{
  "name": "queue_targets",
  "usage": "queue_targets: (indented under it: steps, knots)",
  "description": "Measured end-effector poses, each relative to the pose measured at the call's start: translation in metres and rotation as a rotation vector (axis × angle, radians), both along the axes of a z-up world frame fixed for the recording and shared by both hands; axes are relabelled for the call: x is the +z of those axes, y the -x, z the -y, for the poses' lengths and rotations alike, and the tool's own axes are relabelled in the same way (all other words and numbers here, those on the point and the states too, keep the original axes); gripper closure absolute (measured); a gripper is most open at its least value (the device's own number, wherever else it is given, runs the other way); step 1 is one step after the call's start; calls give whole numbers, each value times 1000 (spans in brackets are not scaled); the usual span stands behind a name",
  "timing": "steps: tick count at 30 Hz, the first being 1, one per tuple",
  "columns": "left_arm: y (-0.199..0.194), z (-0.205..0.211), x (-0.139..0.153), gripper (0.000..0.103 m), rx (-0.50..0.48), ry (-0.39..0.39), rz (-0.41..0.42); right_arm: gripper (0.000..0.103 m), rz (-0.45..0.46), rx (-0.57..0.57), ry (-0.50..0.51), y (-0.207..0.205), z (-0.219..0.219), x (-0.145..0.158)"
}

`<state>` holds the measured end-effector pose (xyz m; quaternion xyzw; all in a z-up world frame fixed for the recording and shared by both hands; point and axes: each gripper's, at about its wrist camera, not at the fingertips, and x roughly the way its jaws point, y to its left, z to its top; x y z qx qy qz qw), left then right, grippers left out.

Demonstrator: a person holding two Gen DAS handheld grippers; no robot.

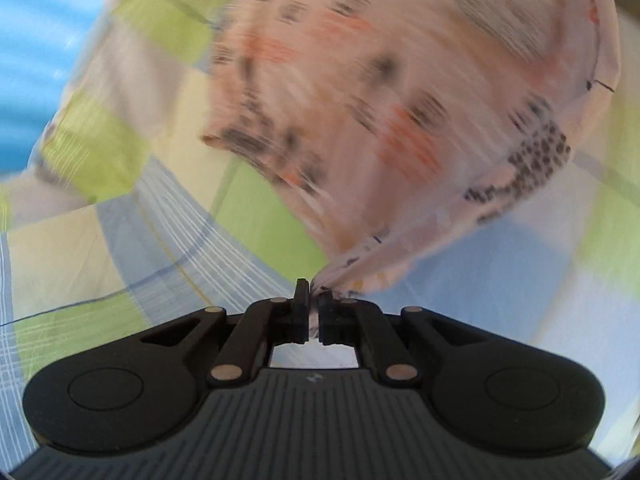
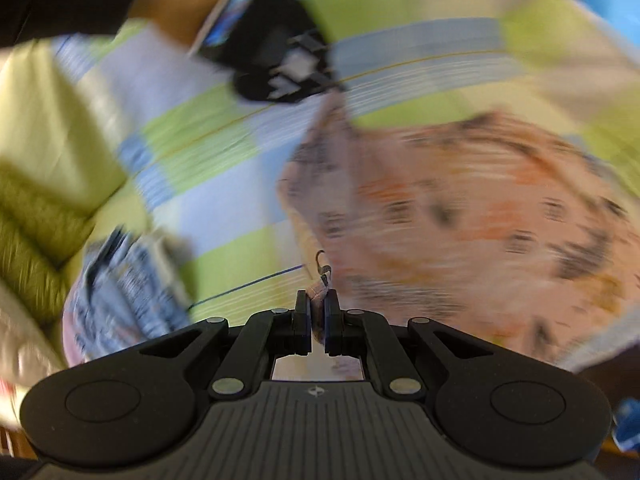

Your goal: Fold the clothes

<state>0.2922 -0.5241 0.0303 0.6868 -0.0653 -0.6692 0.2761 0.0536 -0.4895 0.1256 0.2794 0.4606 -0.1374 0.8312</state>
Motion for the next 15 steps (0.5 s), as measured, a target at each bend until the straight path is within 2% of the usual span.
queue_targets:
  steps: [4,7,11,15]
  knots:
    - [31,61,26,101,69,-19,-61,98,12,-135,9,57,74,14]
    - [55,110,32,101,92,-11,-70,98,1,-195,24,96,130,10]
    - [85,181,17,101,159,-49,-79,98,-42,-222,34,132,203,-22]
    - [104,235,-14,103,211,-103,-43,98,-72,-261,-4,153,265,-69]
